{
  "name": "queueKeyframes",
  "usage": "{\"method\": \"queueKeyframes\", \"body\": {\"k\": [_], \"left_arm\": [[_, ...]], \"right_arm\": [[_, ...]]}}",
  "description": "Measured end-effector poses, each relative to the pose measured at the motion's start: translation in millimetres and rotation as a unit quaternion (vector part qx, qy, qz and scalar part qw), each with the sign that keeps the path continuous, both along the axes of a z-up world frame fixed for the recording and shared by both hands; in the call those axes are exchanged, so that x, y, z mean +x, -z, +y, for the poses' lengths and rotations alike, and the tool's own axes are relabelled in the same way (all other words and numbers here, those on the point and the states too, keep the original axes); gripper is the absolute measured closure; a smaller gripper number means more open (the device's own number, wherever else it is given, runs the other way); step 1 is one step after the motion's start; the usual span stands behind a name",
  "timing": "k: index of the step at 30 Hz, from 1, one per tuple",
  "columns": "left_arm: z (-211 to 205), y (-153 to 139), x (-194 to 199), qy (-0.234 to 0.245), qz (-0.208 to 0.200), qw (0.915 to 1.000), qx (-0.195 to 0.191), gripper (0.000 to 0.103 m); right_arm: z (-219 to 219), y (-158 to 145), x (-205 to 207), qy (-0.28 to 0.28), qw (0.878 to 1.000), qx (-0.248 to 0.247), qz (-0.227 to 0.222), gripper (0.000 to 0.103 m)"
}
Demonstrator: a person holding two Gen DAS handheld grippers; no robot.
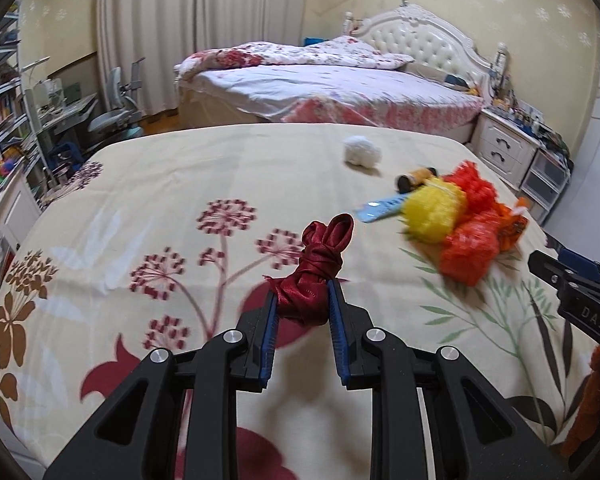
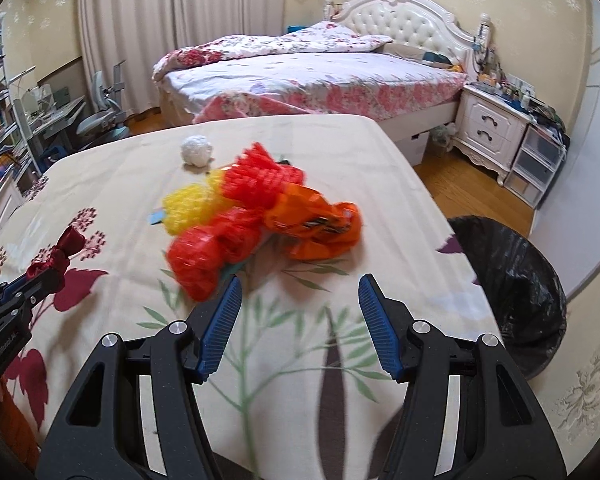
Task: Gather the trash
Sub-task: 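Grasp the red plastic bag with the right tool while the left tool holds the dark red bag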
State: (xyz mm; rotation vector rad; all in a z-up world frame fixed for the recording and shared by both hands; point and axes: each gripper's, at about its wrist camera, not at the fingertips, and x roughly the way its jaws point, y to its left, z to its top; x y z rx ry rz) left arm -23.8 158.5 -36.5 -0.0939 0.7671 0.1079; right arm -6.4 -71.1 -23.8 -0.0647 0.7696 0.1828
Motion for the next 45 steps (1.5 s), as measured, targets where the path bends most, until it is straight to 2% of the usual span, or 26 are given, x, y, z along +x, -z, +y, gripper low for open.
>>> {"method": "queueKeyframes", "body": {"k": [8,15,16,18,19,23,34,45], "left_arm": [[46.1,4.4,2.8,-0.046,0.001,0.9989,-0.006,0.078],[62.0,8.4,3.6,-0.056,0.003,0.9983,-0.015,0.078],[62.1,9.0,3.6,-0.054,0.004,0.9984,-0.017,0.078],[62.7,10.9,4.8,-0.051,0.006,0.9985,-0.02,0.078],[62.0,11.5,4.9,-0.05,0.007,0.9985,-0.022,0.078],[60.2,13.3,6.9,-0.043,0.009,0.9988,-0.022,0.078],[29.6,-1.7,1.6,-0.014,-0.011,0.9995,-0.026,0.078],[-36.2,-30.1,1.2,0.056,-0.048,0.9967,-0.033,0.078]], "right_arm": [[43.6,0.0,6.7,-0.033,0.999,-0.012,0.002,0.043],[60.3,11.5,18.6,-0.034,0.999,-0.021,0.017,0.044],[61.3,12.3,19.1,-0.033,0.999,-0.022,0.018,0.046],[62.4,14.1,20.5,-0.036,0.999,-0.024,0.024,0.064],[61.9,15.0,21.1,-0.037,0.999,-0.024,0.027,0.068],[63.0,13.9,16.9,-0.04,0.999,-0.027,0.023,0.072],[45.2,-4.7,-6.5,-0.043,0.999,-0.024,-0.004,0.073],[-12.8,-30.6,-15.8,0.007,0.999,-0.013,-0.043,0.073]]}}
